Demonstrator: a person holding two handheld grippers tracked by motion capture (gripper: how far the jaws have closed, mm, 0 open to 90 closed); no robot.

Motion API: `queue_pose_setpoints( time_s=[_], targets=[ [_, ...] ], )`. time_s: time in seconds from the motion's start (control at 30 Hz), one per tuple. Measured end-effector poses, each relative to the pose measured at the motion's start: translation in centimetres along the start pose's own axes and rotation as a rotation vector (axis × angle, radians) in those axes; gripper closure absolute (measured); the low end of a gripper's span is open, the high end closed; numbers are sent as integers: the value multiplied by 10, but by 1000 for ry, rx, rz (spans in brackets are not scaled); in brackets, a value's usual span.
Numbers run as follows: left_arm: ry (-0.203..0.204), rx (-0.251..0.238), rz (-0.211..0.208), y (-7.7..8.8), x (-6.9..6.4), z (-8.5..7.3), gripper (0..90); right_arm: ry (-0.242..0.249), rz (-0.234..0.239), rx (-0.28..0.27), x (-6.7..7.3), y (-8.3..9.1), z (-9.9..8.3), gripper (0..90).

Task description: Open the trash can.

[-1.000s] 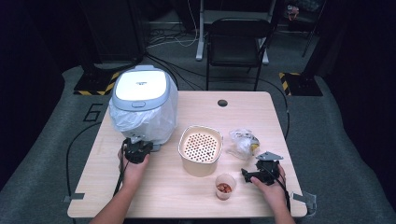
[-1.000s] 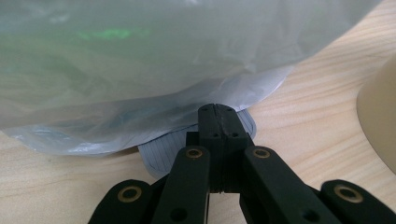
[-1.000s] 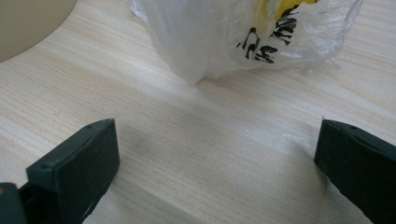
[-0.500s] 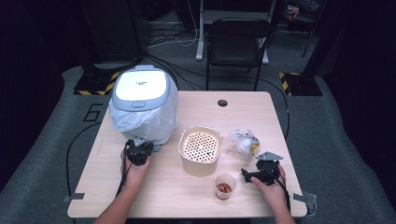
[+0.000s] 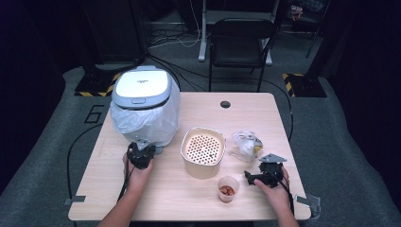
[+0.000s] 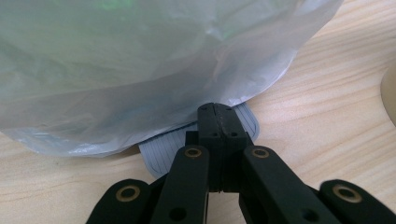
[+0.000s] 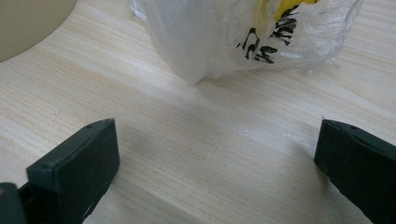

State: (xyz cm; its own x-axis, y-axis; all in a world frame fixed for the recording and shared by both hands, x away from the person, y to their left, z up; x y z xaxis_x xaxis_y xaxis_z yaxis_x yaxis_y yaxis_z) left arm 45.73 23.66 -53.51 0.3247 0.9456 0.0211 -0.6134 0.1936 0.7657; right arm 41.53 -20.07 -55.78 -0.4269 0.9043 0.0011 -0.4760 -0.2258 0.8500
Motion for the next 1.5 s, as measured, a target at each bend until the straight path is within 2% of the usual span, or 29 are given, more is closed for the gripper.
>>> queue_pose_setpoints(
  time_s=[0.03, 0.07, 0.1, 0.23, 0.27, 0.4, 0.57, 0.63, 0.7, 0.73, 0.8, 0.93, 0.97, 1.0, 1.1, 1.13, 1.17, 1.27, 1.3, 1.37, 1.43, 1.47, 1.5],
  targets=[
    [5, -10, 1, -1, 0, 0, 900, -1, -1, 0, 0, 0, 0, 0],
    [-16, 13, 3, 0, 1, -1, 900, 1, 0, 1, 0, 0, 0, 0],
    [-9, -5, 8, -1, 0, -1, 900, 9, -2, 2, -1, 0, 0, 0],
    [-26, -7, 13, -2, 3, -3, 900, 7, 3, 1, 0, 0, 0, 0],
    [3, -9, -9, -2, 0, -4, 900, 7, 3, 2, 0, 0, 0, 0],
    [-12, -12, 6, -7, -1, -7, 900, 2, 2, 0, 0, 0, 0, 0],
    [-7, -22, 4, -8, -1, -10, 900, 1, 3, 0, 0, 0, 0, 0],
    [10, -40, -7, -9, 0, -10, 900, 5, 6, 5, 0, 1, 0, 0],
    [-32, -29, 26, -7, 4, -10, 900, 1, 3, 0, 0, 0, 0, 0],
    [5, -41, -1, -8, 0, -10, 900, -4, 7, 0, 0, 1, -1, 2],
    [-1, -27, -5, -7, 0, -11, 900, -2, 2, -1, 0, 0, -1, 6],
    [-7, -40, 18, -8, -1, -11, 900, -12, 2, 2, -1, 3, -1, 75],
    [-16, -27, 14, -7, -1, -11, 900, 3, 8, 2, -1, 5, -1, 129],
    [-15, -31, 19, -8, -2, -11, 900, 7, 12, 10, -2, 8, -1, 145],
    [-15, -38, 23, -8, -2, -11, 900, -17, 22, 19, -1, 9, -1, 148],
    [-19, -30, 22, -8, -2, -11, 900, -10, 31, 30, -1, 11, -2, 148],
    [-22, -25, 26, -7, -3, -11, 900, -25, 30, 24, -2, 15, -2, 147],
    [-25, -23, 29, -7, -3, -11, 900, -16, 29, 10, -3, 22, 0, 147],
    [-24, -25, 29, -7, -3, -11, 900, -21, 34, -4, -3, 30, 3, 144],
    [-21, -26, 25, -7, -3, -11, 900, -36, 38, -17, -2, 36, 5, 144],
    [-16, -39, 24, -8, -2, -11, 900, -54, 55, -43, -3, 47, 10, 144],
    [-19, -30, 23, -8, -2, -11, 900, -66, 74, -54, -3, 53, 14, 144],
    [-20, -29, 24, -8, -3, -11, 900, -60, 79, -59, -4, 56, 17, 144]
  ],
)
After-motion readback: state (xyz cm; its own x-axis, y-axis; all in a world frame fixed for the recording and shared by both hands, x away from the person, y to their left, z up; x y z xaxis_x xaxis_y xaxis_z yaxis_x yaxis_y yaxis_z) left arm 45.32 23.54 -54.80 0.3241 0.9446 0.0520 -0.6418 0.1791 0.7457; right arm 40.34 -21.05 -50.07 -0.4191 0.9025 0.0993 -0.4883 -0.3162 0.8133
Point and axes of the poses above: each handheld gripper's, and its own axes: y roughly backward along the jaws, z roughly out of its top, x roughly to its left, the point moved 4 cm from there along -y, roughly forward along the jaws, and after that the axes turned 14 degrees about x, right-handed, at the moved point
